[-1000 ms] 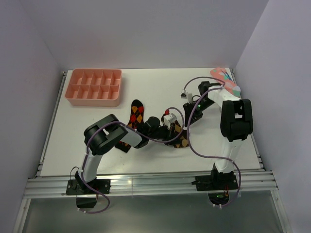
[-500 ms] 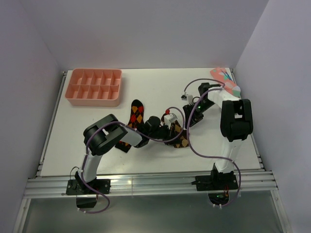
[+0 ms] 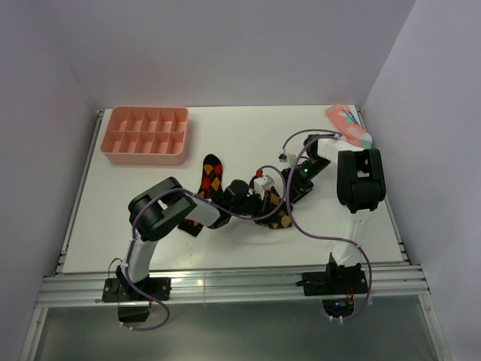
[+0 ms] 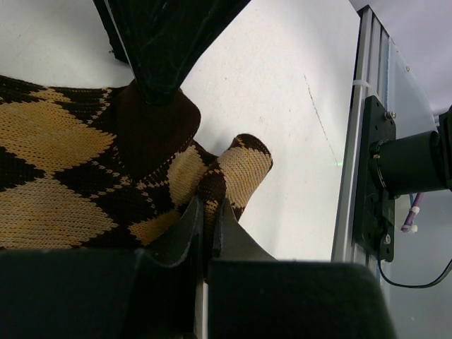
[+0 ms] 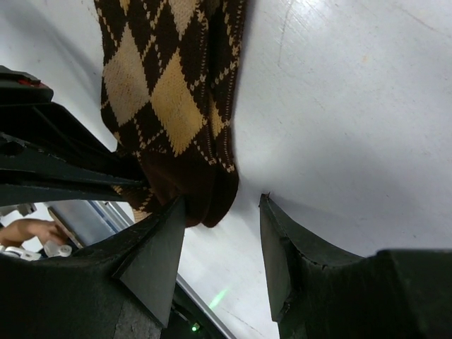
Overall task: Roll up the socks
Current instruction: Roll the sock at the center of the board.
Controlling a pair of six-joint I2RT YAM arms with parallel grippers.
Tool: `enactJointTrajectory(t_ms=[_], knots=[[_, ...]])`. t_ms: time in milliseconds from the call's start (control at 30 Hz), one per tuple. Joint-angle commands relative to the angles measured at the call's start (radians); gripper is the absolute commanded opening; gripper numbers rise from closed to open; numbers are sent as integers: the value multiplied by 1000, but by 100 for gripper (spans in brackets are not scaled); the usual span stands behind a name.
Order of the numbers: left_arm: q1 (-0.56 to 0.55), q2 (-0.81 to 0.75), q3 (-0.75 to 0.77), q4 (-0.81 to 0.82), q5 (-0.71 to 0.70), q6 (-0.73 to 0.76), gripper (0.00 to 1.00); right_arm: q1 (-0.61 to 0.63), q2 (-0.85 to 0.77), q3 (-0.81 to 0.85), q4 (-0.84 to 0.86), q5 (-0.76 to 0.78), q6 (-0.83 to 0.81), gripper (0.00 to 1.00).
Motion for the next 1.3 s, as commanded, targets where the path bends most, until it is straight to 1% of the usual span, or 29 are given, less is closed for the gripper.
enactJointTrajectory(t_ms=[0, 200, 500, 600, 633, 733, 800, 900, 1000, 1167, 1233, 1267], knots=[[-6, 15, 5, -114, -32, 30, 0, 16, 12, 11, -32, -29, -1, 54], [-6, 15, 5, -121, -35, 31, 0, 16, 29, 37, -78, -76, -19, 54], [-6, 16, 15, -149, -43, 33, 0, 33, 28, 20, -72, -69, -22, 53], [-6, 18, 18, -161, -46, 16, 0, 33, 23, 9, -38, -43, 6, 38], [-6, 16, 15, -167, -47, 10, 0, 33, 16, -4, -11, -34, 22, 28], [-4, 4, 7, -190, -46, -4, 0, 33, -23, -52, 64, 15, 58, 12], [-3, -13, -5, -201, -44, -13, 0, 33, -41, -84, 112, 52, 76, 7], [2, -27, -4, -247, -41, -20, 0, 31, -66, -104, 134, 77, 81, 4], [8, -19, 31, -313, -20, -21, 0, 28, -81, -121, 167, 98, 93, 4], [25, 1, 61, -377, 23, -44, 0, 25, -106, -141, 200, 123, 99, 3], [35, 18, 68, -387, 42, -78, 0, 25, -115, -147, 215, 124, 105, 4], [40, 27, 67, -381, 74, -107, 0, 24, -121, -150, 223, 129, 108, 4]])
